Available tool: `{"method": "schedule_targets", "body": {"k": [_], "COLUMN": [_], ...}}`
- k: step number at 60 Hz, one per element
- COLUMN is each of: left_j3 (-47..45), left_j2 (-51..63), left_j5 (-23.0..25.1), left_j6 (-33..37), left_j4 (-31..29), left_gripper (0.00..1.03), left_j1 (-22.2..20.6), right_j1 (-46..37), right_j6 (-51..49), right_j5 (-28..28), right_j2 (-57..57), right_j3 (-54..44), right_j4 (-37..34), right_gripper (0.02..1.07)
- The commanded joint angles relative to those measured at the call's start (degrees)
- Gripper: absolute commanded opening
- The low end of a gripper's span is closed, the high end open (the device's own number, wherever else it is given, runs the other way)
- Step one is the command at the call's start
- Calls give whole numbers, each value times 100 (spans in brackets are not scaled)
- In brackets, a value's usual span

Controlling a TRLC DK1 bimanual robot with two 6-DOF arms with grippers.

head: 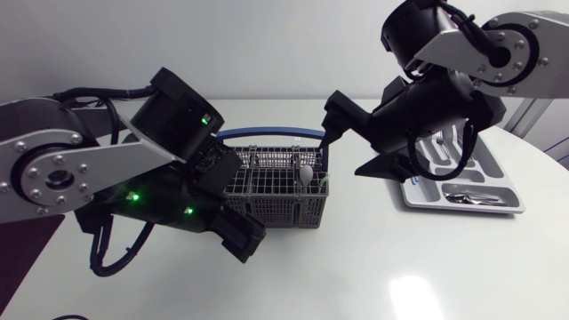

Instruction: Unload the cutlery basket into the drawer organizer.

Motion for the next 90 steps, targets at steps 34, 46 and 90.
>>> {"method": "schedule_targets", "body": {"k": [34,46,90], "left_j3": [-198,-163,-13], "left_j2": [152,266,600], "left_j5": [11,11,11], "left_j6": [558,567,620], "left_j4": [268,330,506], "left_gripper": [99,99,99], "left_j1": [-88,-88,-88], "right_j1": [55,64,257], "right_j6": [950,1284,1284], "right_j5": [-118,40,646], "right_j2": [622,604,912], "right_j3": [-423,-660,-634], "right_j4": [453,804,1050], "right_gripper": [101,93,48]}}
